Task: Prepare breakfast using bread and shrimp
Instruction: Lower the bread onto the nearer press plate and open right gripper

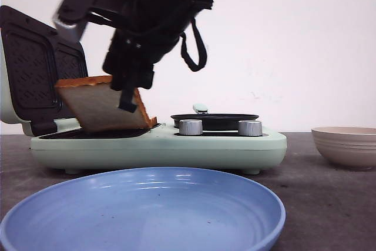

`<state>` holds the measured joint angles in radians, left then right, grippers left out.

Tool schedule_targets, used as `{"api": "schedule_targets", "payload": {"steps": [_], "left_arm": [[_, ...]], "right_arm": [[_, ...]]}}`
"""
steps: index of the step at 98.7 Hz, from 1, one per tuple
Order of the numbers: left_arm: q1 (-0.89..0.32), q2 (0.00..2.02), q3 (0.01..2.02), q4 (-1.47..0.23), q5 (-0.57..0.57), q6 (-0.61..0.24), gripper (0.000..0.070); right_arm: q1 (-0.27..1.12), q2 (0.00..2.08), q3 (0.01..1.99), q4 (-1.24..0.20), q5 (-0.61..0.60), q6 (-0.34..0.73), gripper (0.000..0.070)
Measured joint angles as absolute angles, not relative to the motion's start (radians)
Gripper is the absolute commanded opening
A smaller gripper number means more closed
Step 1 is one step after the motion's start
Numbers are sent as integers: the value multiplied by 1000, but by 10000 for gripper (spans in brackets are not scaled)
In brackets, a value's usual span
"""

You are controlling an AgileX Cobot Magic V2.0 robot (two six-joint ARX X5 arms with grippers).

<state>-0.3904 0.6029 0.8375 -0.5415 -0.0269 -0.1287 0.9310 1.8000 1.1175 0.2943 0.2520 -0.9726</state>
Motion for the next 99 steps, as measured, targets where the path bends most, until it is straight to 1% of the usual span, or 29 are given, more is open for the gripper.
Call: {"api": "schedule_targets", "payload": {"steps": [24, 41, 63, 77, 80, 83, 93, 96, 99], "left_arm": [[-390, 603, 838, -542, -27, -129, 431], [-390, 603, 838, -542, -27, -129, 431], [-390, 603, 838, -542, -27, -129, 431], [-390, 603, 838, -542, -27, -129, 431], [-390, 603, 838, -542, -27, -128, 431], [-390, 603, 838, -542, -27, -129, 431], [-390, 603, 838, -542, -27, -128, 431], [-390, 603, 838, -542, -27, -128, 431], [-390, 603, 838, -542, -27, -128, 431]], "right_arm": [[919, 1800, 1118, 314, 208, -972, 6], [922, 1809, 1118, 353, 208, -968, 6], [922, 1835, 1118, 341, 208, -958, 6], [923, 1835, 1118, 348, 208, -925, 8], [923, 1835, 1118, 349, 209, -916, 31], [923, 1835, 1118, 348, 209, -908, 78], [924, 1835, 1118, 344, 208, -889, 313], [925, 1835, 1118, 339, 205, -884, 368], [927, 1835, 1118, 331, 204, -881, 405]]}}
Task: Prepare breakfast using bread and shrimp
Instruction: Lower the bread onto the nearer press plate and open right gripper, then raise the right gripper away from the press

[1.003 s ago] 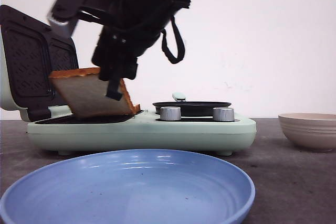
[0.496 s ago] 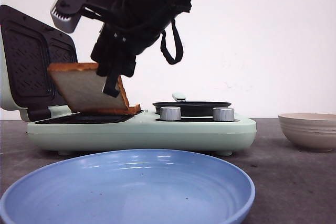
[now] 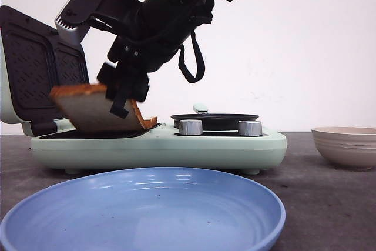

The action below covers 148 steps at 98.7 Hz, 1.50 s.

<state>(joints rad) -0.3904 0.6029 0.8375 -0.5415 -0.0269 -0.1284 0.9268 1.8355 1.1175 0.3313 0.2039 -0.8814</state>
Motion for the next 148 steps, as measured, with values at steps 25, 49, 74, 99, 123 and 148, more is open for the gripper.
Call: {"api": "schedule_targets", "payload": {"steps": [25, 49, 74, 99, 123, 148], "left_arm": [[-390, 603, 838, -542, -27, -128, 431], [-390, 603, 838, -542, -27, -128, 431], [-390, 603, 838, -542, -27, -128, 431], [-390, 603, 838, -542, -27, -126, 431], [-390, 603, 838, -542, -27, -122, 431], [-390, 603, 838, -542, -27, -122, 431]], "right_arm": [[949, 1835, 1118, 318, 211, -866, 501], [955, 1835, 1122, 214, 213, -855, 501], [938, 1835, 1241, 45, 199, -774, 501], [900, 1835, 1364, -161, 99, -704, 501], [890, 1835, 1364, -200, 102, -679, 500], [897, 1833, 1384, -199, 161, -587, 491]]}}
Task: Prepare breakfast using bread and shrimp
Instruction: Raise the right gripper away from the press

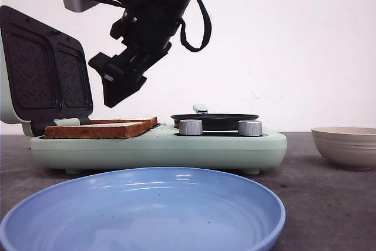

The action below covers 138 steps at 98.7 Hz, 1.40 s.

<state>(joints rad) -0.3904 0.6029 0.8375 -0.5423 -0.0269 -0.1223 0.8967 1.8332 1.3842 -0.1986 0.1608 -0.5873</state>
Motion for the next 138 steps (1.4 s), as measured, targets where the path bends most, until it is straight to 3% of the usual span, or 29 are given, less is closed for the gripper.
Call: {"api": "schedule_targets", "payload": {"steps": [46, 56, 80, 90, 113, 138], "left_arm": [[-390, 603, 838, -542, -27, -122, 430], [-390, 603, 838, -542, -27, -122, 430], [-390, 603, 838, -542, -27, -122, 430], [-390, 603, 838, -542, -27, -122, 430], [-390, 603, 838, -542, -27, -122, 430], [-390, 603, 838, -545, -27, -123, 431]], "right_arm": [[793, 1531, 1400, -221, 157, -182, 477], [749, 1448, 1400, -267, 158, -107, 435], [665, 1285, 1388, -394, 92, -45, 397], [636, 1211, 1296, -380, 73, -43, 337], [548, 976, 954, -225, 41, 76, 337], [489, 744, 710, -220, 26, 202, 337]]}}
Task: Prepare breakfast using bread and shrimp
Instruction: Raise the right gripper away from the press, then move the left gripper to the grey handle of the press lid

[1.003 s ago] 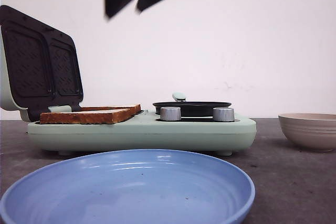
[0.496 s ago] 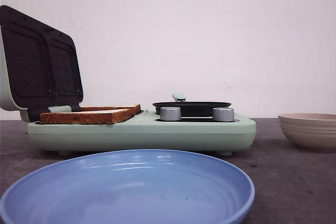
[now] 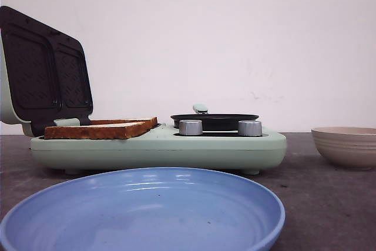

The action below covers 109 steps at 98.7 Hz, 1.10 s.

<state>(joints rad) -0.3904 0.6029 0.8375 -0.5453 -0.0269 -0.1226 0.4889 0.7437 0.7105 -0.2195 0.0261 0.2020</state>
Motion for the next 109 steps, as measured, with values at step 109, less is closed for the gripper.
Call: {"api": "schedule_targets", "payload": {"steps": [109], "left_arm": [[-274, 604, 873, -256, -26, -652, 418]], "right_arm": [[484, 530, 514, -392, -24, 303, 337]]}}
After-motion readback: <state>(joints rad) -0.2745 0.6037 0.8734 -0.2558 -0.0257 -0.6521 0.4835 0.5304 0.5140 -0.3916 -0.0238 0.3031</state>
